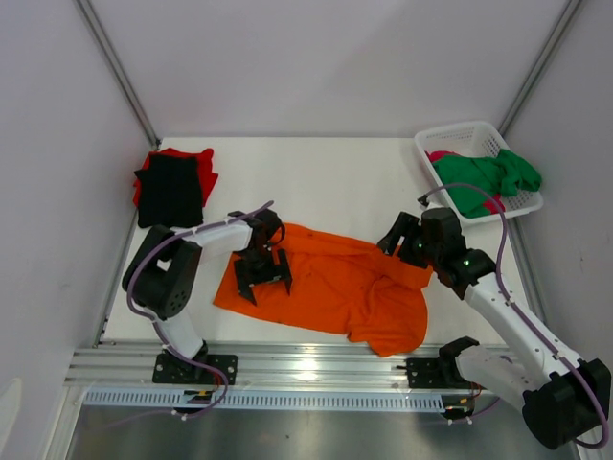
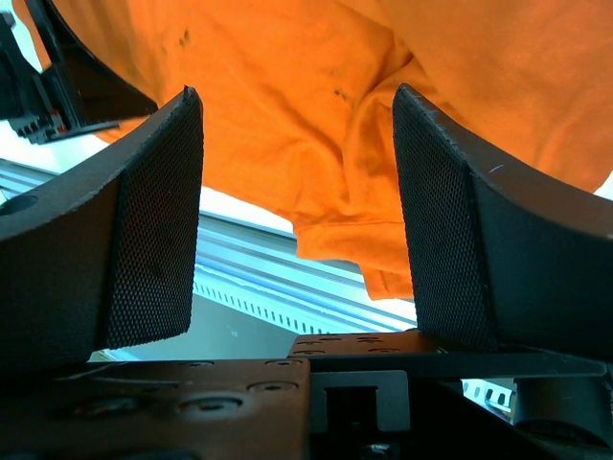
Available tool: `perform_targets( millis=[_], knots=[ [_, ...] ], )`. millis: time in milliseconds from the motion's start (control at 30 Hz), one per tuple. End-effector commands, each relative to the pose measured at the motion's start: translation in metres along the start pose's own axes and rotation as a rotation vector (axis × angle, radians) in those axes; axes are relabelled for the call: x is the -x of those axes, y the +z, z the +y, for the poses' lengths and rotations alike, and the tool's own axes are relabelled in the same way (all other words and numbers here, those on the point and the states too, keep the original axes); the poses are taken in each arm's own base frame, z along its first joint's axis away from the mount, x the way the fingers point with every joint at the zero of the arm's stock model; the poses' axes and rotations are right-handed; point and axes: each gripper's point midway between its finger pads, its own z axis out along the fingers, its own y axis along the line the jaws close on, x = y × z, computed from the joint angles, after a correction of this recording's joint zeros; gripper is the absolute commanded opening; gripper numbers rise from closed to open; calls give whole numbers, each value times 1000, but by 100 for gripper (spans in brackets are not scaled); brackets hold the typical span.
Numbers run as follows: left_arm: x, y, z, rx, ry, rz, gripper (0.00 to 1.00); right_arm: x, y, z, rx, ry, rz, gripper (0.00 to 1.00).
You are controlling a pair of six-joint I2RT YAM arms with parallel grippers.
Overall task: Fold and stack the t-shirts
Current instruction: Flatten out the tshirt
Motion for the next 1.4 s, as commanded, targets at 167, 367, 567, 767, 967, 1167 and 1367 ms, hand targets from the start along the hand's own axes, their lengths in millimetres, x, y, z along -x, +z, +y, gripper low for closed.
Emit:
perform_targets(
  millis=[167, 367, 567, 767, 967, 1167, 1367],
  knots=[
    [-37, 22, 34, 66, -45, 83, 98, 19, -5, 17, 57, -28, -39, 73],
    [-51, 25, 46, 80, -56, 89, 98, 13, -9, 13, 51, -40, -22, 73],
    [-16, -6, 11, -14, 21, -67, 98, 11, -7, 14, 59, -44, -16, 73],
    [10, -42, -31, -146, 144, -189, 98, 10, -5, 13, 65, -39, -25, 73],
    [19, -83, -66, -271, 228, -251, 98, 8, 0, 11, 59, -41, -20, 73],
    [20, -78, -57, -190, 236, -230, 98, 6, 5, 10, 61, -33, -20, 73],
    [28, -70, -11, 87, 136, -239, 99, 8, 6, 6, 40, -32, -34, 73]
  ],
)
